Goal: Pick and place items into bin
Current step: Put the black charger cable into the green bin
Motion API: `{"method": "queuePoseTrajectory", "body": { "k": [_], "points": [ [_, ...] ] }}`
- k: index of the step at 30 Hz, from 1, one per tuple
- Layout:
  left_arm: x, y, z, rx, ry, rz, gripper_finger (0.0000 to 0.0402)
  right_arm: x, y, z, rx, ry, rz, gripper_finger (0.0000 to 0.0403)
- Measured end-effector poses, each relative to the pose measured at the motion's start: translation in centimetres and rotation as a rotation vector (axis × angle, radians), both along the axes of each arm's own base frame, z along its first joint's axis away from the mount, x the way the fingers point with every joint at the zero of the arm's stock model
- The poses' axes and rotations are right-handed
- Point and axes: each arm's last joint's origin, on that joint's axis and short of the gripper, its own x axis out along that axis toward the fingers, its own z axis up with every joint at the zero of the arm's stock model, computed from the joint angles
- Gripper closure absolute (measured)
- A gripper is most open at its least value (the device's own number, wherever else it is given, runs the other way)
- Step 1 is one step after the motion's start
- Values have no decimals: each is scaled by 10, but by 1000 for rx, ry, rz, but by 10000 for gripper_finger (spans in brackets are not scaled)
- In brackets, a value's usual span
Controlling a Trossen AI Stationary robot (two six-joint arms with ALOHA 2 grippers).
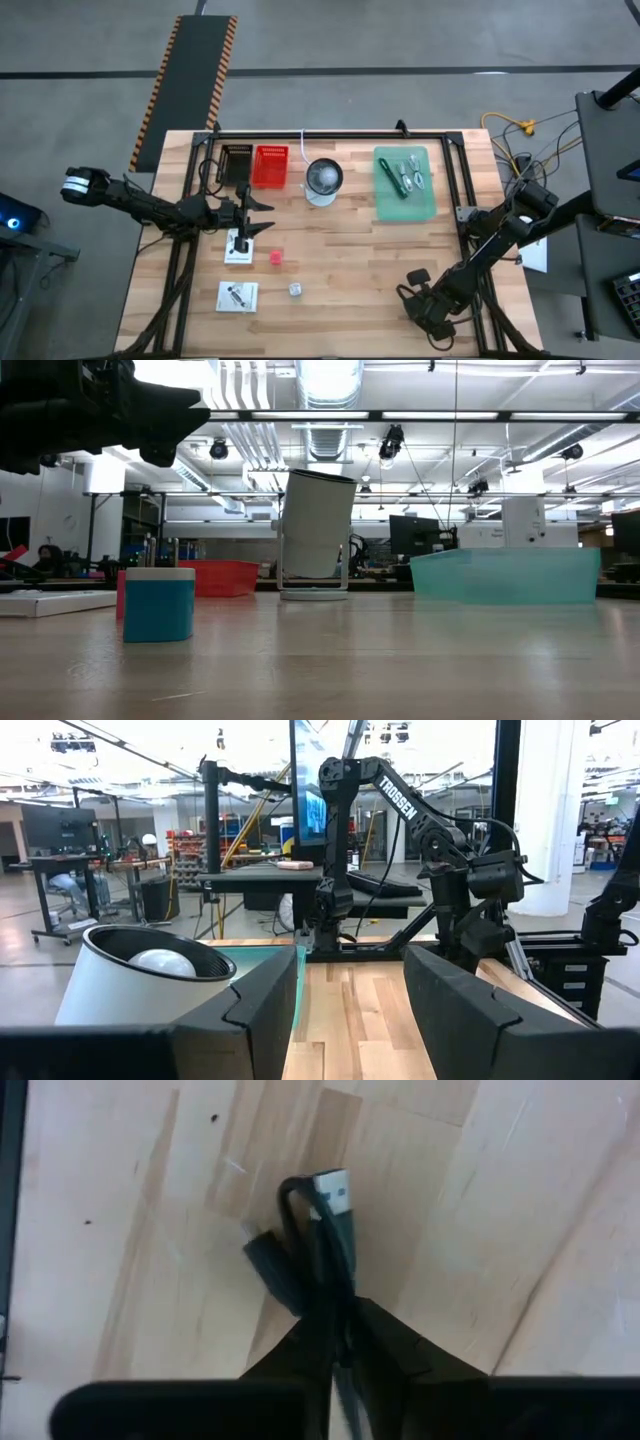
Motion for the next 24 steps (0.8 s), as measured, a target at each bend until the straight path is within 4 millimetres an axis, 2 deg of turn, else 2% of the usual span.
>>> {"method": "queuePoseTrajectory", "body": {
  "k": [8,24],
  "points": [
    [0,0,0,0,0,0,230,2,0,-2,2,-5,-29,393],
    [0,0,0,0,0,0,230,8,-9,19,-123,-281,-73,395]
  ]
}}
